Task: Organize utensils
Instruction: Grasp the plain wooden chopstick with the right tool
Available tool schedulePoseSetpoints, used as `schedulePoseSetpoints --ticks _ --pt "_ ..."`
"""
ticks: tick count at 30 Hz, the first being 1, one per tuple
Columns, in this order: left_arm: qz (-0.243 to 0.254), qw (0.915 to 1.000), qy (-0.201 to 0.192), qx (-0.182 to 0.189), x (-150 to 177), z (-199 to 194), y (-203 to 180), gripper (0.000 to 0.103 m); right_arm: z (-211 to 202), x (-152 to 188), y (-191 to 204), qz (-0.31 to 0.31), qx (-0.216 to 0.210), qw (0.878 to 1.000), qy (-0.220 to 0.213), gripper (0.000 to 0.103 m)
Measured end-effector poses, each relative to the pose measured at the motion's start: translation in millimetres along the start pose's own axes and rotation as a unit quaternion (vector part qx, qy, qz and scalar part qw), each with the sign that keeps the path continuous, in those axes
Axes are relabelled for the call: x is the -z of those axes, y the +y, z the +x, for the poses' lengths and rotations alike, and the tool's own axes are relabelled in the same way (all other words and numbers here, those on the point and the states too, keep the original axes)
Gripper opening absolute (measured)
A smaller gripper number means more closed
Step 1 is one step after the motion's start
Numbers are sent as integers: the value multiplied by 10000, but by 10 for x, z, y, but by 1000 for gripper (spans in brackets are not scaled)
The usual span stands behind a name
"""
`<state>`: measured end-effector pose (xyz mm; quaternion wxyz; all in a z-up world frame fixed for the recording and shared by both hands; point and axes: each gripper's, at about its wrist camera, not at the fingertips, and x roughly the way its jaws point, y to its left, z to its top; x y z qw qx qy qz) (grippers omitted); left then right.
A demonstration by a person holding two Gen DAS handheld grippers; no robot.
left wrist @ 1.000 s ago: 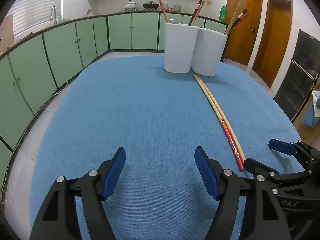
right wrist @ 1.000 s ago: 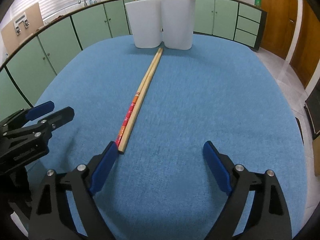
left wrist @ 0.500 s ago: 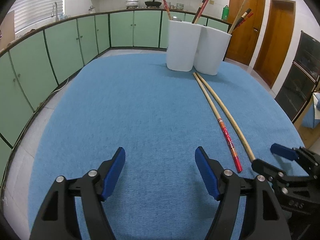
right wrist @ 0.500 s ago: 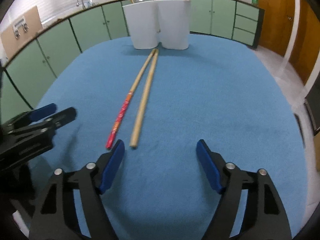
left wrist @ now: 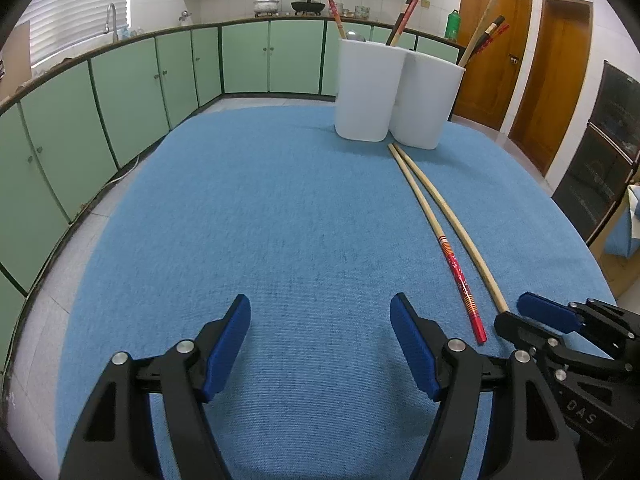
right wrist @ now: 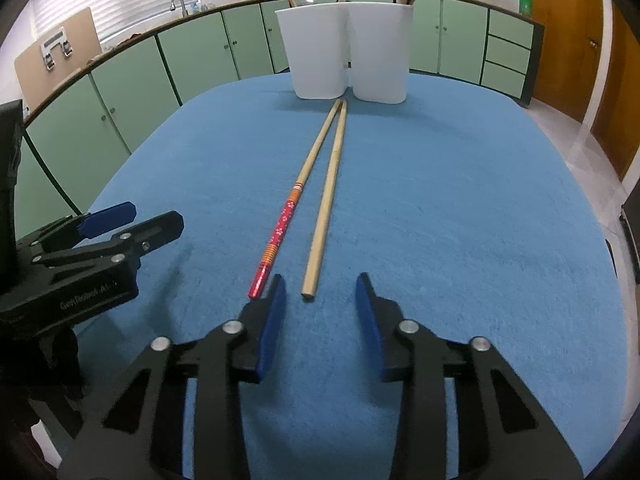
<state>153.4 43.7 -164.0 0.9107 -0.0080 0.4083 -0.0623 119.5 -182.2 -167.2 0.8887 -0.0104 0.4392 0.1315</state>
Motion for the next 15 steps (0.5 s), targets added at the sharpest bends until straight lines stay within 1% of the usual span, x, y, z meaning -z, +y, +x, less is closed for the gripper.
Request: schedulePoseSetpoints --ticks 1,3,4,5,11,15 --pt "7 10000 2 -6 2 0 -4 71 7 -5 5 -7 47 10000 2 24" --pt "22 10000 6 -23 2 0 -16 71 10 -8 -9 25 51 10000 7 14" --pt "19 10000 9 -19 6 -1 -20 71 13 -11 -27 64 64 10000 10 12" --pt "5 10000 22 -6 7 0 -24 71 16 -14 -48 94 71 9999 15 6" --pt "-12 10000 51 63 11 -7 -106 71 -33 16 -129 259 -116 9996 -5 6" --pt "-15 9999 62 153 22 -27 -189 71 -114 67 -198 388 -64 9992 -53 6"
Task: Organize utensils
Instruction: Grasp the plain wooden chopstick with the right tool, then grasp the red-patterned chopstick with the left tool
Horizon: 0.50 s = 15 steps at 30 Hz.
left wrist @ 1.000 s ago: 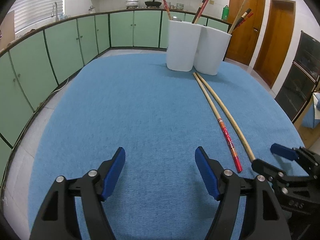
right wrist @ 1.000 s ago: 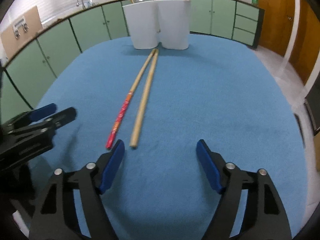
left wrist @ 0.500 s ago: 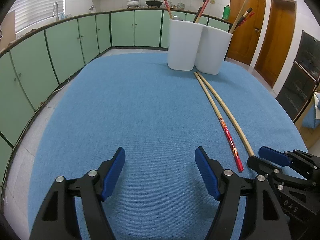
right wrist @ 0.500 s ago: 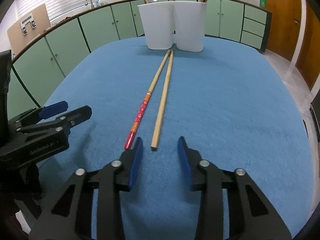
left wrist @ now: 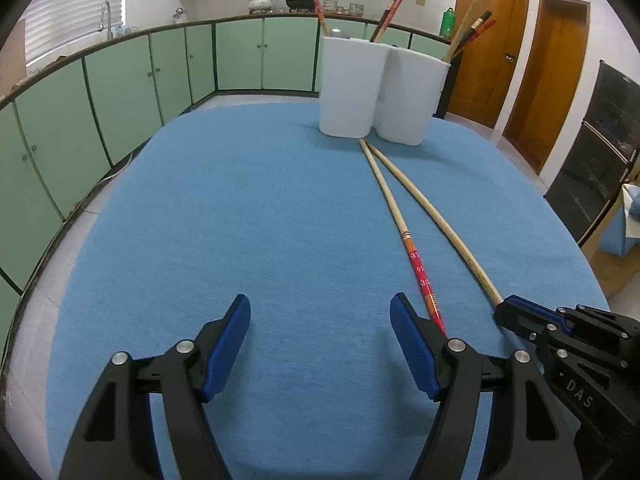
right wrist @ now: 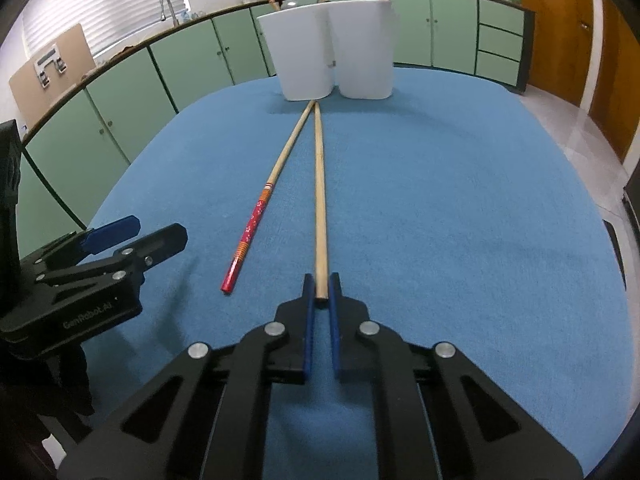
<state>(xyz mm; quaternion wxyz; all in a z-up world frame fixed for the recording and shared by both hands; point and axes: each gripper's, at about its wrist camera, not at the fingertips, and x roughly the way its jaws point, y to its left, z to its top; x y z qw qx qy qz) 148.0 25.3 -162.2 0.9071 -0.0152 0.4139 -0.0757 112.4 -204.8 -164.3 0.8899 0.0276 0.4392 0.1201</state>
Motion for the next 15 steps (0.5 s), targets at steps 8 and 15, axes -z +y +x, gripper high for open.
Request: schedulePoseSetpoints --ticks 8,15 --pt "74 9996 22 263 11 -32 -233 71 -169 9 -289 221 217 9994 -139 6" --pt "161 9993 125 311 30 45 -459 70 -190 27 -411 315 205 9992 -137 6"
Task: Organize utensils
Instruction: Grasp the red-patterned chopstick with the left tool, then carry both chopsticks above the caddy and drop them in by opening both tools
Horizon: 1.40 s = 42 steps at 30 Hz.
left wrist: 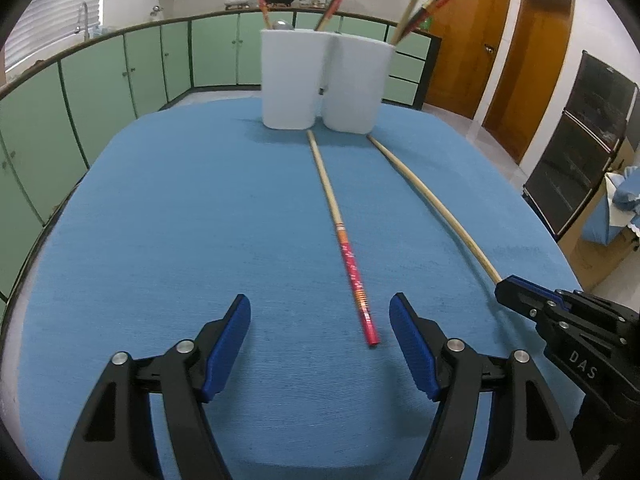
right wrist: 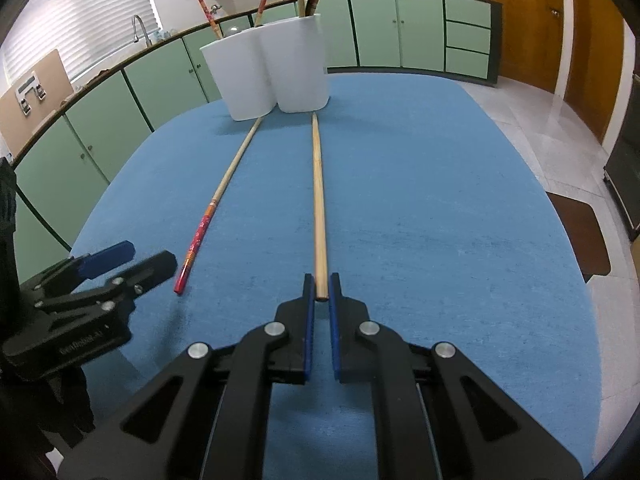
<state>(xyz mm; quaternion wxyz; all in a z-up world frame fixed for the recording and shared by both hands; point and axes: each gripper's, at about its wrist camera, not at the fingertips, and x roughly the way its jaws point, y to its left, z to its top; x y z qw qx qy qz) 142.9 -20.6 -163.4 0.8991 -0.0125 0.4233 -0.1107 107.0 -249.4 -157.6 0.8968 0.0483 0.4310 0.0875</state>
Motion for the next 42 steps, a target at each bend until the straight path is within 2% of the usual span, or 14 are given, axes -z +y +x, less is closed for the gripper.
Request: schedulePoseSetpoints --ticks 2,13,19,21,26,32,42 --pt "11 10000 30 -28 5 37 -37 70 -4 3 -12 -2 -20 10000 -6 6" --pt "10 9999 78 -154 26 89 -116 46 89 33 -39 22 -95 9999 85 6" --pt "-66 9998 68 -178 19 106 -106 20 122 20 -68 56 -181 9998 88 7" --pt "-81 9997 81 -235 23 113 -100 7 124 22 -72 54 -186 9998 80 7" --pt "-42 9994 76 -337 39 116 -126 6 121 29 -61 4 -132 9999 65 7" --pt "-113 9995 34 -285 48 82 -107 6 97 33 -31 -56 -78 10000 11 6" --pt "-55 9991 -326 -268 -46 -244 -86 6 -211 -59 51 -306 -4 9986 -432 6"
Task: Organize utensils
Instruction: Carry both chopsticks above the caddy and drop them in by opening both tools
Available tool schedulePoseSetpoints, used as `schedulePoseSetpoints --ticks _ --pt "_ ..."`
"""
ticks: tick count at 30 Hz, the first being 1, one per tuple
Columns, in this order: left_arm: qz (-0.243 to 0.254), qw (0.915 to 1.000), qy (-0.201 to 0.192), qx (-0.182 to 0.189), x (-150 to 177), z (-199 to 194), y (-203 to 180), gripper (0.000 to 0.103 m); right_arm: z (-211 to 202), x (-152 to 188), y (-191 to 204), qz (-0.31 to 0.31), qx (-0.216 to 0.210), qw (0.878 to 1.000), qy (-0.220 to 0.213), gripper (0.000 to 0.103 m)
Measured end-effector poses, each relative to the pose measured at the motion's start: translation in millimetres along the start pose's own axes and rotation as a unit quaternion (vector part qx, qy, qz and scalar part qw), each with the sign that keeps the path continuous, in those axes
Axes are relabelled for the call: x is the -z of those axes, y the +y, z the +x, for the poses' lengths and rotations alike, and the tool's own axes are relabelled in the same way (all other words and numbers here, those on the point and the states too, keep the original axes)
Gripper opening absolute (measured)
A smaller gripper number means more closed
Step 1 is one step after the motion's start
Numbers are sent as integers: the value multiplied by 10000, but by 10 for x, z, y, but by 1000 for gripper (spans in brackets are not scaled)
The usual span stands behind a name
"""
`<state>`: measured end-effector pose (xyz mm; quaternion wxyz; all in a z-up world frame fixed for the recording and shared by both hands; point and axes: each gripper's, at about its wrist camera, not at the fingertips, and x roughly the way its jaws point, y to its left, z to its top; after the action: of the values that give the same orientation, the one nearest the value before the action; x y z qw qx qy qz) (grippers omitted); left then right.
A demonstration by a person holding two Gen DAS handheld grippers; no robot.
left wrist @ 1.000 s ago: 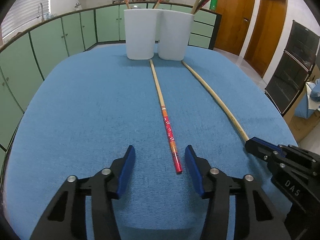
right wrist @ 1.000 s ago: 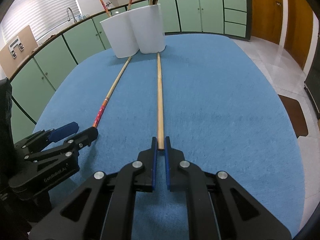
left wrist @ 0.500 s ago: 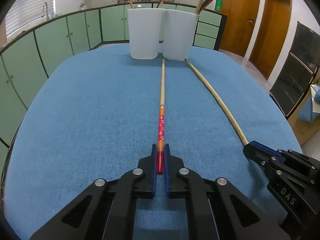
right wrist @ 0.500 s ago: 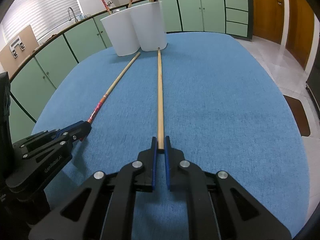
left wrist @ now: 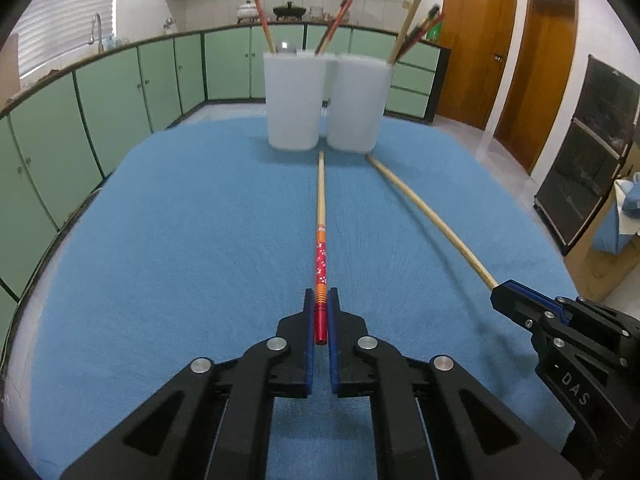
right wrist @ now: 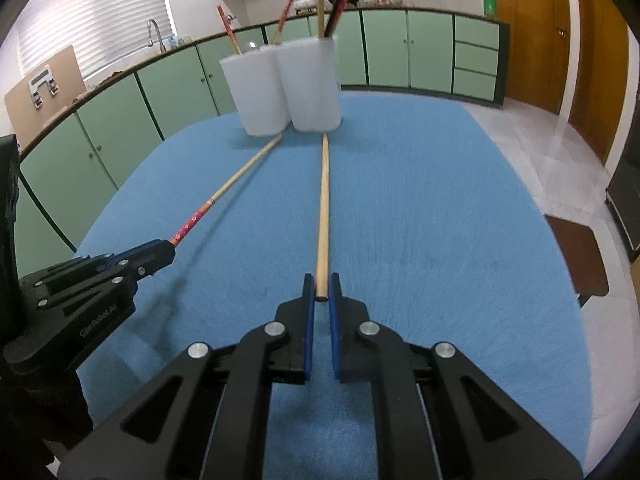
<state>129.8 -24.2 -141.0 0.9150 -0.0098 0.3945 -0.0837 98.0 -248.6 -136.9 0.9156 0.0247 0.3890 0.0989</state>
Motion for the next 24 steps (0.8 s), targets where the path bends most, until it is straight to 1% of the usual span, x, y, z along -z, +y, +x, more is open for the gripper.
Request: schedulePoseSetpoints --ticks 10,15,18,21,24 --pt "46 9977 -662 169 -307 -463 -6 6 -429 -352 20 -208 -17 9981 -582 6" --pt "120 9942 -1039 262 -559 -696 21 5 -607 -570 0 -166 -155 9966 -794 6" --pt "174 9916 -1241 325 -719 -808 28 5 -715 -719 13 -246 -162 9950 -958 6" --pt "240 9893 -1390 374 -867 -877 26 5 -802 -913 14 -311 -240 9932 -1096 6" --pt "292 9873 -1482 485 -1021 -922 19 5 -832 -1074 13 -352 -358 9924 -1127 6"
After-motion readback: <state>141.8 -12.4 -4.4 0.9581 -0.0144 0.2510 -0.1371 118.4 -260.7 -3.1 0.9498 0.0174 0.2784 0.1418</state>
